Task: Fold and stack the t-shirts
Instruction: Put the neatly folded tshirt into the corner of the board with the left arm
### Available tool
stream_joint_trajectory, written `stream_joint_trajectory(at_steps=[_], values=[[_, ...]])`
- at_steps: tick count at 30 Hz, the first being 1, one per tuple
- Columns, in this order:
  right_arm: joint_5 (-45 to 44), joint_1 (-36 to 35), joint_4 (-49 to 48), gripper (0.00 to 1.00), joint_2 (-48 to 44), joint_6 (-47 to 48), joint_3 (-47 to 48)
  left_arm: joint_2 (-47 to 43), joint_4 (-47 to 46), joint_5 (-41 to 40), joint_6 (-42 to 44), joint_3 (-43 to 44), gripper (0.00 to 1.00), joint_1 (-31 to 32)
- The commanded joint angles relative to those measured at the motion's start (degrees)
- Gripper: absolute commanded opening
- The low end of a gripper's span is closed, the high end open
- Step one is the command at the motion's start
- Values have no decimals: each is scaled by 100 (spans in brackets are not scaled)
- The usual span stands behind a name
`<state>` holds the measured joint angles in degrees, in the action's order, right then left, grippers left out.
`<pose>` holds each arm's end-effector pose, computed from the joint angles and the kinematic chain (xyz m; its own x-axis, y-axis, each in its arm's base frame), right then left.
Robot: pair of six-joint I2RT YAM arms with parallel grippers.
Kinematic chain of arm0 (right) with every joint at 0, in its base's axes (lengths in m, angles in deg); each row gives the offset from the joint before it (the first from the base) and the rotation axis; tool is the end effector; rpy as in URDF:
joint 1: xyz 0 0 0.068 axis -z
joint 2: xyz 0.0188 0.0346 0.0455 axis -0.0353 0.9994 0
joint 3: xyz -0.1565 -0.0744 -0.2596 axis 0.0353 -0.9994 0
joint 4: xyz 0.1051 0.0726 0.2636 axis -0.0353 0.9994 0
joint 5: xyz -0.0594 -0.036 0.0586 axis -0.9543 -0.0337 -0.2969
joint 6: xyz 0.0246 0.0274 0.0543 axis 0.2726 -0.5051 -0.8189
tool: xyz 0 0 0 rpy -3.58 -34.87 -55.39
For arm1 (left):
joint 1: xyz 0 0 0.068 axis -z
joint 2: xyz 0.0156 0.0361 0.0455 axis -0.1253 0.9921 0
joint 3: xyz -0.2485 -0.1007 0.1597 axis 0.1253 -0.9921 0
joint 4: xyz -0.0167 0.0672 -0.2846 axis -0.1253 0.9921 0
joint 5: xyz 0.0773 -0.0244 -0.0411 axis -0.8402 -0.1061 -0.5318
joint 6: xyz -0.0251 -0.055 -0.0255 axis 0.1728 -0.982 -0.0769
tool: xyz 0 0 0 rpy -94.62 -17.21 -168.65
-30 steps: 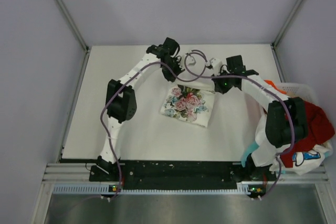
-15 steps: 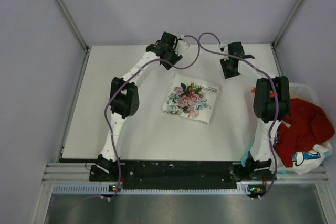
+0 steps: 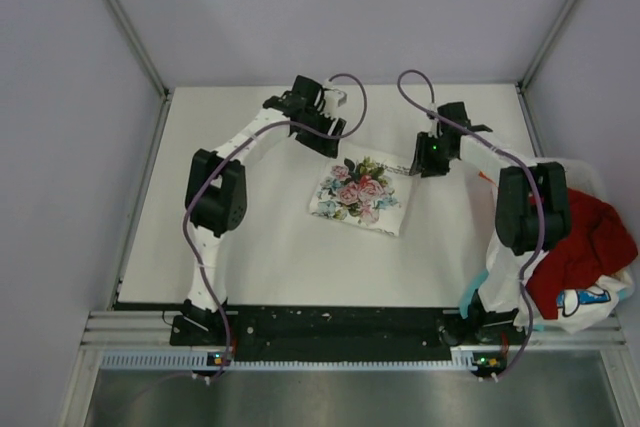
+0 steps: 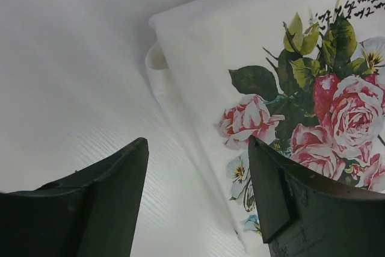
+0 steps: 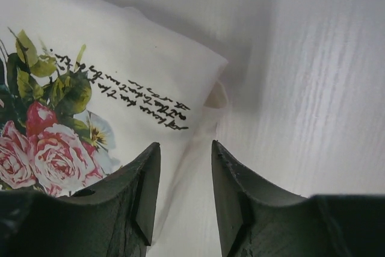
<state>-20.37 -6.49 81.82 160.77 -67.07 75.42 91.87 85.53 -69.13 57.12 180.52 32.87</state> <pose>0.4126 0.0714 0.2172 -0.8871 0.0967 -0.4513 -0.0327 0.9622 0.2704 0.4841 -0.2482 0.2515 -0.6555 0.4568 -0.6013 0.6502 0.7464 -0.1419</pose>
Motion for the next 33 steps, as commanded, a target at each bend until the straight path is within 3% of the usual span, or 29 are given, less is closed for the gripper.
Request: stream_joint_trajectory(at_steps=[1,7,13,14,17,19,23,26,31,33], values=[[594,-36,-310,36,662,-660,261,294,-268,393,-944,54,72,-246],[742,-36,-363,12,1226,-784,691,830,-286,429,-1113,370,70,-264],[760,-36,-433,13,1288,-775,762,1288,-242,946,-1350,801,57,-308],[743,-36,-433,17,1279,-775,762,1366,-233,1026,-1403,845,52,-317],[594,-36,-416,28,1165,-688,771,1411,-206,974,-1465,880,12,-370],[427,-36,-363,33,999,-574,762,1385,-198,939,-1456,854,0,-422],[198,-36,-241,53,559,-248,701,1280,-145,974,-1290,775,0,-589],[93,-36,-91,80,112,15,640,1131,83,825,-904,749,0,-826],[5,-36,67,88,-452,341,376,691,522,307,106,722,0,-1467],[-57,-36,94,97,-601,437,253,603,803,-122,485,775,0,-1748]])
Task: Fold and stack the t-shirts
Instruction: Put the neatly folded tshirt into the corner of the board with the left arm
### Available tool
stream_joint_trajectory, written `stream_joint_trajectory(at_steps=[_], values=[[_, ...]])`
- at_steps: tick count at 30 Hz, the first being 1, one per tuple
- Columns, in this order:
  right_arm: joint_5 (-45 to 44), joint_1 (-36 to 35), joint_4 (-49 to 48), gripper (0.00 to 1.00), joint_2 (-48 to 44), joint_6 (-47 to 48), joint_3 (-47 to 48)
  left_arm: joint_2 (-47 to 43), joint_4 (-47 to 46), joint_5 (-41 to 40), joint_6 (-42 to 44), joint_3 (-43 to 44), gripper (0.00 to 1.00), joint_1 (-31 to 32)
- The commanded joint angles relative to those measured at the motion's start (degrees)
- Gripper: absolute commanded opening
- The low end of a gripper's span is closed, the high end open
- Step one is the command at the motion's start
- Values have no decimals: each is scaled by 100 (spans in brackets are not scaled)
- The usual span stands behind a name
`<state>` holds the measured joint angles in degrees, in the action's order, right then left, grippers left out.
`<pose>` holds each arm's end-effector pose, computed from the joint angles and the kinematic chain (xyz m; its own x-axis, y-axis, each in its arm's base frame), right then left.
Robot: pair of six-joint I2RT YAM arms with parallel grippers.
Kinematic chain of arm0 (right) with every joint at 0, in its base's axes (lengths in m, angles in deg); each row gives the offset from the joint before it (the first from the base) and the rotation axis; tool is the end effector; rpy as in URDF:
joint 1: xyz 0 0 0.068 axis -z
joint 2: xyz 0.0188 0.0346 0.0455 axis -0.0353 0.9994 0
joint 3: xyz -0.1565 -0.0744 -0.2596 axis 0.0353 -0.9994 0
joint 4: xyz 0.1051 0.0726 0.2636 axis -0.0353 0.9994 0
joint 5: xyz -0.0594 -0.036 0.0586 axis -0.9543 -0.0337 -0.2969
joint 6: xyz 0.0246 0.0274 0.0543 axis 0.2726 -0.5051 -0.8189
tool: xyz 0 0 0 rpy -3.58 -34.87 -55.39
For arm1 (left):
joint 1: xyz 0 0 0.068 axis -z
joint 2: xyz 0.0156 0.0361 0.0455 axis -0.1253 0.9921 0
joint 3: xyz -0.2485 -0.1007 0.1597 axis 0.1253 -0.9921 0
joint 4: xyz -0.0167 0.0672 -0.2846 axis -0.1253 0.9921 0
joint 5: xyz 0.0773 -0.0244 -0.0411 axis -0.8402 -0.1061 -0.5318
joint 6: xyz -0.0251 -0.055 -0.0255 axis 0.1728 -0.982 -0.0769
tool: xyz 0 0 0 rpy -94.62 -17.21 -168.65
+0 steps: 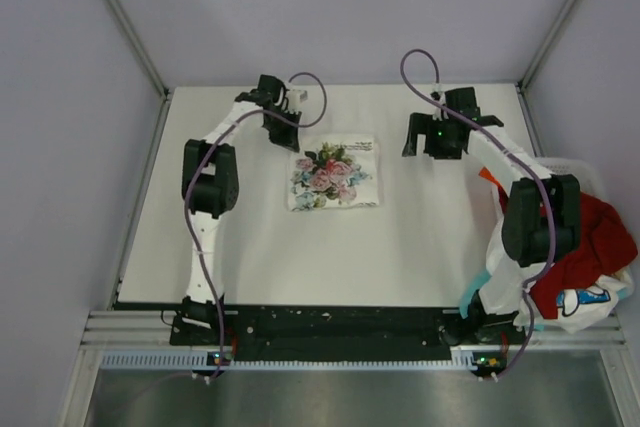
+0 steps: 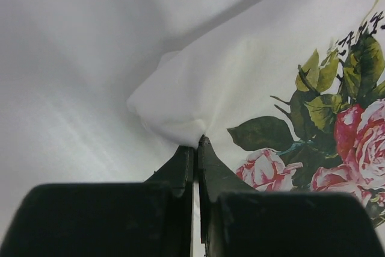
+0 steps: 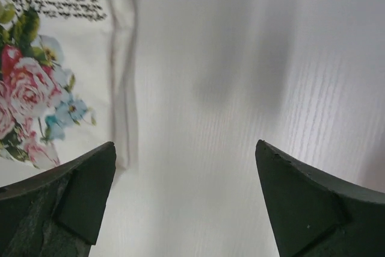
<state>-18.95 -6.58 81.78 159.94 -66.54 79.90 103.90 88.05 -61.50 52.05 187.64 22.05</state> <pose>0.4243 0.0751 0.2501 -0.8443 0.0917 -0.5280 -0.0803 0.9525 0.2938 0.5515 -0.1674 0.1802 -0.8356 0.2639 -0.4819 0.4514 0.8296 -0.3285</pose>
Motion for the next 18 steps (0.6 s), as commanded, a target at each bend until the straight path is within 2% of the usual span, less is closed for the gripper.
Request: stream_joint_trajectory(at_steps=[1,10,15,18], values=[[-234,-28,124,98,-580,420,-239,-634,623,-1105,1237,36,0,-816],[-507,-36,274,99,-774,790,-275,-442,721,-3083,2671,132,0,-2020],[-568,-28,274,99,-800,860,-248,-81,80,-4366,3260,580,0,-2355],[-656,-28,283,99,-844,921,-301,59,-631,-4876,3681,651,0,-2434]])
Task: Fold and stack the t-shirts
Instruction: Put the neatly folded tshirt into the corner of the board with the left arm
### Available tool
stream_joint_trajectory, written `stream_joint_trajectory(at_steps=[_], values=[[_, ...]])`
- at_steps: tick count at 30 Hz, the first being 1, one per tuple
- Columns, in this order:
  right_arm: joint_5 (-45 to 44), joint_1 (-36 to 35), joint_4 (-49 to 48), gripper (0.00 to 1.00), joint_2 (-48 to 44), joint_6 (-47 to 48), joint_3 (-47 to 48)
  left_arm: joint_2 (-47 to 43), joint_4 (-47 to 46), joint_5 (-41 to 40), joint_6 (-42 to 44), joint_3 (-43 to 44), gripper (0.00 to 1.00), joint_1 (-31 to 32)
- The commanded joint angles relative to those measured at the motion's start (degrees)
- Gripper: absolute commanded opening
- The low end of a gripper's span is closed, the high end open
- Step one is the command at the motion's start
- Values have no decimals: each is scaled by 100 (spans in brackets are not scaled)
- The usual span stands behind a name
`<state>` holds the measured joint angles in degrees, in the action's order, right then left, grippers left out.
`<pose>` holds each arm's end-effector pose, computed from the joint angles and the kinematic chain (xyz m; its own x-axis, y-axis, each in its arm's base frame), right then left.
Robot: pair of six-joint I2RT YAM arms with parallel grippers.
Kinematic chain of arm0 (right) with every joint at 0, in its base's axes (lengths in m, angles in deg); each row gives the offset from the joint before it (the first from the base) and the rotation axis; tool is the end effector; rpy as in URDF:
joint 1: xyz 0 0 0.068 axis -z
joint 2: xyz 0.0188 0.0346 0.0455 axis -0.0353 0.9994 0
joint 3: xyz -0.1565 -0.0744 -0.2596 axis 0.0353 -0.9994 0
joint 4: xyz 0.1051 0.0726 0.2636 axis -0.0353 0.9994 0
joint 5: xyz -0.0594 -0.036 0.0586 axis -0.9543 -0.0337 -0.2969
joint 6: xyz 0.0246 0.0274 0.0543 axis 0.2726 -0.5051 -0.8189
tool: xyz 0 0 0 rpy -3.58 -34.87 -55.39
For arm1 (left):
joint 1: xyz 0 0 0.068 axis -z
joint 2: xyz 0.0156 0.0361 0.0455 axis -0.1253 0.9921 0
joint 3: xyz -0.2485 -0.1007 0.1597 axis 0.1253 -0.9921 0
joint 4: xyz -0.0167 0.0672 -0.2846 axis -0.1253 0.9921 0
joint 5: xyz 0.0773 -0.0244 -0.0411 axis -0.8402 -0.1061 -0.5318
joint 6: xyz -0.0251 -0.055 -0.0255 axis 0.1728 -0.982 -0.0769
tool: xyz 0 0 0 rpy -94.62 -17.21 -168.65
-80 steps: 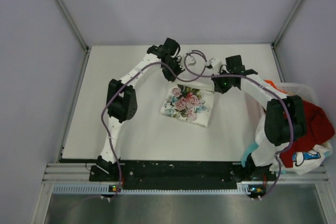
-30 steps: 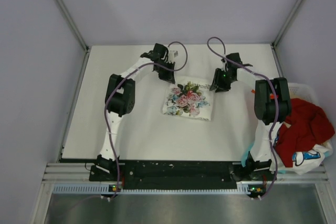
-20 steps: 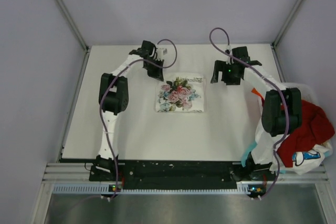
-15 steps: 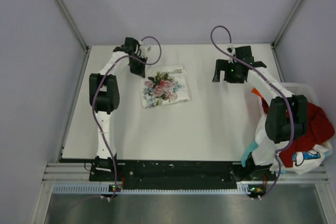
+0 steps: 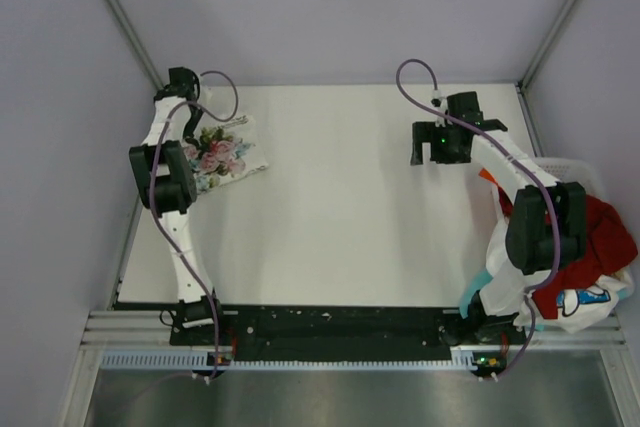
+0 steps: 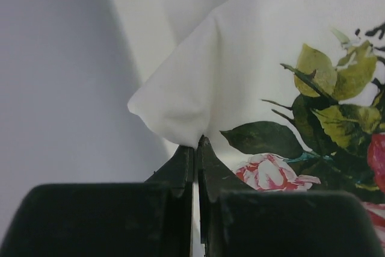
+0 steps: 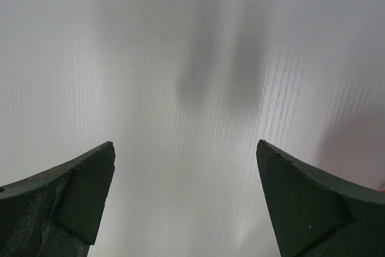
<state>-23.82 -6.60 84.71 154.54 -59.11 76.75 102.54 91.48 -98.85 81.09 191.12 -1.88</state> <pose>0.3982 0.0669 0.2640 -0.8291 -0.0315 -0.5583 -0.1416 0.9777 0.1551 0.5679 0.1034 0.2084 -0.8755 0.3748 -0.3049 0.2213 0.8721 0.4365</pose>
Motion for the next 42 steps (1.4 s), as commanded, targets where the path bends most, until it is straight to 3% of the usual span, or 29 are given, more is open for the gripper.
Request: stream_joint_trajectory(at_steps=[1,2,3,4,6,8,11,13,15,18,21,23,25,30,33,42], values=[[-186,-25,-19,99,-313,187,14,239,-1333,-1290,935,312,0,-50],[-195,-25,-10,99,-330,205,14,309,-1555,-1414,1110,330,0,-59],[-204,-34,-19,99,-339,213,5,379,-1809,-1537,1225,365,7,-67],[-195,-26,-10,99,-357,214,5,493,-2012,-1677,1366,470,16,-76],[-186,-34,-1,99,-365,222,-4,713,-2311,-1949,1533,777,48,-94],[-177,-34,-1,99,-401,240,-12,810,-2409,-2152,1517,1119,65,-120],[-177,-34,-1,99,-488,249,-56,390,-2059,-1821,948,1078,72,-50],[-151,-26,-1,99,-506,249,-74,-223,-1857,-1460,577,509,73,46],[-99,-34,8,99,-515,231,-100,-926,-1742,-943,244,-255,73,239],[-72,-52,-1,99,-506,231,-127,-2008,-1522,155,31,-1538,63,704],[-55,-69,-1,99,-515,249,-144,-2318,-1250,808,92,-2305,36,1346],[-54,-78,-1,99,-559,257,-162,-2161,-1022,914,136,-2429,15,1671],[-81,-78,-1,99,-602,275,-188,-1837,-741,879,119,-2317,1,1891],[-204,-87,-1,99,-691,319,-294,-1054,104,1063,-109,-1744,0,1954],[-265,-78,-10,99,-691,337,-329,-1026,43,1248,-92,-2015,0,1954],[-318,-87,-1,99,-726,363,-329,-1298,-300,748,48,-2921,0,1577]])
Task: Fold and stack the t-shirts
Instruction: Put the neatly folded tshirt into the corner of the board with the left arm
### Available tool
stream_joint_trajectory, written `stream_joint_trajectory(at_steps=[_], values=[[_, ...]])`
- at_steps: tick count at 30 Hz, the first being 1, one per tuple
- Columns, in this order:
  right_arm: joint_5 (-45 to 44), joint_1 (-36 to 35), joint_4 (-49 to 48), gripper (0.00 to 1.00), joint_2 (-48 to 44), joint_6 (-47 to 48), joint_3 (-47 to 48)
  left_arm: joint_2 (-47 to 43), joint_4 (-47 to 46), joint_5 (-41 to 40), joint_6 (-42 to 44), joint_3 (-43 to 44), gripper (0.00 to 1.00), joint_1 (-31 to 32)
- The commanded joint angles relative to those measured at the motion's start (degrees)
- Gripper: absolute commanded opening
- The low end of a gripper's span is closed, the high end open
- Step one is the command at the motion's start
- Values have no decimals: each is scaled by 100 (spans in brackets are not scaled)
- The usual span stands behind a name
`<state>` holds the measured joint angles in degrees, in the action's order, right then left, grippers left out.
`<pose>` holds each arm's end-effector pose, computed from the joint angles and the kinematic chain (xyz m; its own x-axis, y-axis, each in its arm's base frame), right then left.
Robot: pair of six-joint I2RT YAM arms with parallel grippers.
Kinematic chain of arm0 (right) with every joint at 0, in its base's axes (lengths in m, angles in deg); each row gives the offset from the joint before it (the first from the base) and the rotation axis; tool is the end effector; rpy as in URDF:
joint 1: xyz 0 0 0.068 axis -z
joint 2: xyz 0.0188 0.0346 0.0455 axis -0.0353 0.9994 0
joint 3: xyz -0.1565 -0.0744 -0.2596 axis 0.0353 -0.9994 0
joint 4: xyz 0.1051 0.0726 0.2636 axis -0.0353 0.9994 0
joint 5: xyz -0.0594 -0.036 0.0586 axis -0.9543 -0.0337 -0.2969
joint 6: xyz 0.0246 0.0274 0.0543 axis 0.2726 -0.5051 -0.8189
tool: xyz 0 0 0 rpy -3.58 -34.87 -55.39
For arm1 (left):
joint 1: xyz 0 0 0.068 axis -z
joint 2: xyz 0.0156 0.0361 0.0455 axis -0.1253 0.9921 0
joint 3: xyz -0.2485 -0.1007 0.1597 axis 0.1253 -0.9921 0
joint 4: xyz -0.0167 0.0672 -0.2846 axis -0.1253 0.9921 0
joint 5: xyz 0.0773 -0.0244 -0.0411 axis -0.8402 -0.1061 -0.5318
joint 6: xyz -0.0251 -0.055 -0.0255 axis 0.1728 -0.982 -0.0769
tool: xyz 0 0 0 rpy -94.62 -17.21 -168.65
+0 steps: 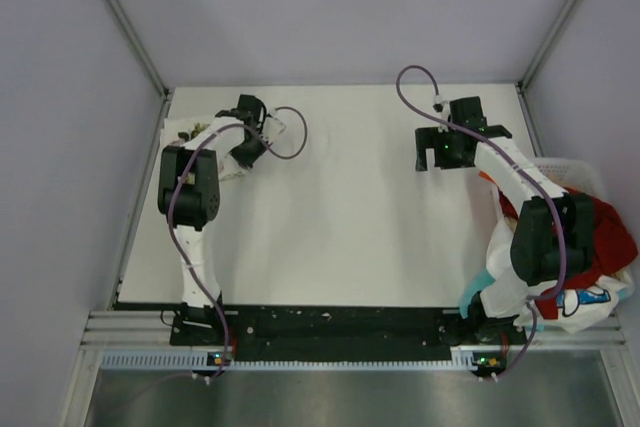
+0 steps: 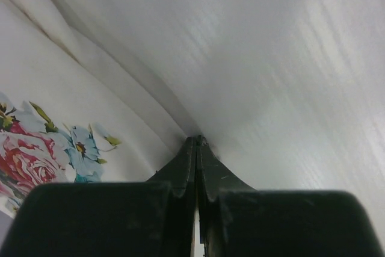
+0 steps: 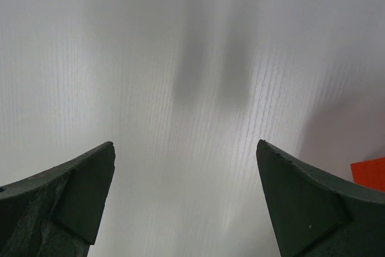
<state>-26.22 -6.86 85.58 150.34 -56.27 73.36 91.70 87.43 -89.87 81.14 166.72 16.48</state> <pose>0.3769 0.0632 0.2693 -0.8202 -0.0834 -0.5659 -0.1640 0.9821 0.0931 0.4966 -0.0766 0.1683 -0.7221 0.6475 -0.2436 0.5990 0.7613 0.2481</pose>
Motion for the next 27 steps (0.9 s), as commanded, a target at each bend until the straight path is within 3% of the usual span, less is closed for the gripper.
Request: stream_joint_trajectory(at_steps=[1,9,14,20,24,27], values=[[-78,-52,-97,99,-315,79,19,-293,87,-177,79,-596,0,-312],[-95,-61,-97,99,-280,88,10,-663,-1,-204,264,-1177,0,-699],[-104,-52,-106,99,-271,96,10,-917,139,664,334,-1230,0,-629],[-78,-61,-124,99,-376,88,1,-1532,333,1808,387,-1133,14,-287],[-113,-61,-413,99,-640,70,-209,-2050,-8,2379,299,-1396,27,-146],[-60,-52,-572,99,-763,70,-350,-2333,-903,2005,28,-1651,36,-163]])
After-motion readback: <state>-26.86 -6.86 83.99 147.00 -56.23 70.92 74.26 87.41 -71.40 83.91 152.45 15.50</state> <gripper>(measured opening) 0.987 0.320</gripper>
